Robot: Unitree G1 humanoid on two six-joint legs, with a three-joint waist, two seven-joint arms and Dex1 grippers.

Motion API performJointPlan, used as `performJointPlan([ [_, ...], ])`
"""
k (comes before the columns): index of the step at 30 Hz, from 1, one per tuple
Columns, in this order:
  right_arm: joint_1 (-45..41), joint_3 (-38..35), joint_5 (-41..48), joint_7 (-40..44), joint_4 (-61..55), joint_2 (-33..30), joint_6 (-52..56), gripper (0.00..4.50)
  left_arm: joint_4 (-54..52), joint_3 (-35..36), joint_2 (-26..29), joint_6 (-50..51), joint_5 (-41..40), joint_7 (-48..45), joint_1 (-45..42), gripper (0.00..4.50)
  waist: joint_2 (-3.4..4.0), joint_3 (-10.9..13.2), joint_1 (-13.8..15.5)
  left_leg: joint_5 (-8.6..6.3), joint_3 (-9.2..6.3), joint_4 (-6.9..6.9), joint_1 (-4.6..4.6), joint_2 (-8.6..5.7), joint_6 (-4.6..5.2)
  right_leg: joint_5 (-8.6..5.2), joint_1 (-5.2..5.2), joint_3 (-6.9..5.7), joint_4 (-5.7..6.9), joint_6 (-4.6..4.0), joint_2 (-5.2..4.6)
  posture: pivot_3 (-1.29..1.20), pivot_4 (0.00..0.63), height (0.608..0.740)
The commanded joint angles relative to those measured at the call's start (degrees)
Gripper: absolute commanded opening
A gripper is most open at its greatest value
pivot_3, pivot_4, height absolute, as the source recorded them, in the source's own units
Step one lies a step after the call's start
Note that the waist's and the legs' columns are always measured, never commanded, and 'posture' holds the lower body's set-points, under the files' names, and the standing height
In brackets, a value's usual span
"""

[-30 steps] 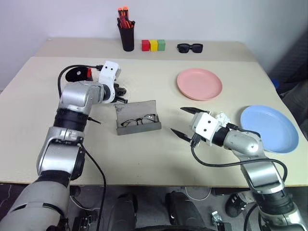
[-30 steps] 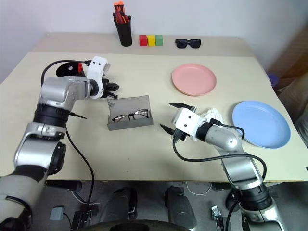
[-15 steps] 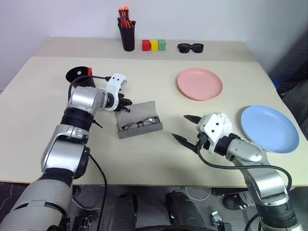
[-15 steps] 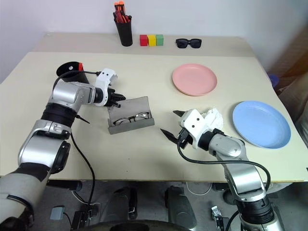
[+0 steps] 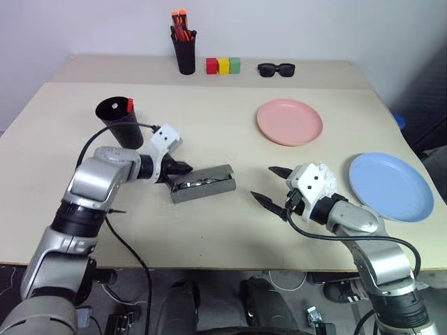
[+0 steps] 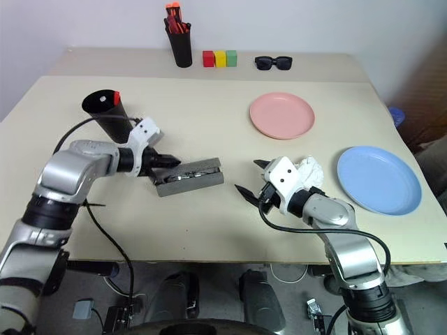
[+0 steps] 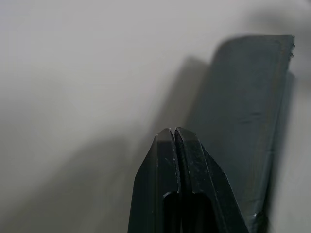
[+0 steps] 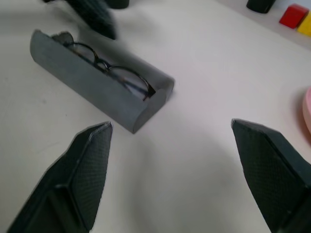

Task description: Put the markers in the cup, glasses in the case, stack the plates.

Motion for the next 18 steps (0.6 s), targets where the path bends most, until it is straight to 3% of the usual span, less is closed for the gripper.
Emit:
performJointPlan([
  [1,-2.35,-1.04,0.82,-1.27,0.38,0.32,-0.01,3.96,-7.52,1.63,0.88,-5.34,-1.63,-1.39,4.31,0.03,0.00,0.00,0.12,0.00,0.00,0.01,0.00,0.00,0.00,0.00,0.02,0.00,0.00,0.00,-0.01,0.00,0.150,0.725],
  [7,-13.15,1.97,-9.00,-8.76,11.34,-1.00,-0.59,3.96,-15.26,8.16,-2.63,-25.11,-2.66,-0.48,16.64,0.03,0.00,-0.01,-0.21,0.00,0.07,0.04,0.02,0.00,0.00,-0.01,0.01,0.04,-0.02,-0.04,-0.04,0.00,0.150,0.725],
  [11,-22.56,8.75,-21.53,-15.17,27.77,-2.19,-10.15,3.96,-16.26,10.92,-5.73,-27.84,-4.03,2.75,20.39,0.03,0.01,-0.01,-0.20,0.01,0.07,0.05,0.07,0.02,-0.01,-0.05,0.01,0.03,0.00,-0.13,-0.02,0.00,0.150,0.725],
  [18,-37.34,15.28,-31.46,-23.76,59.11,1.27,-24.46,3.96,-20.04,11.96,-9.52,-27.86,-5.60,7.99,23.58,0.03,0.02,-0.01,-0.31,0.00,0.14,0.03,0.03,0.01,0.00,0.02,-0.01,0.07,-0.02,-0.01,-0.05,0.00,0.150,0.725],
])
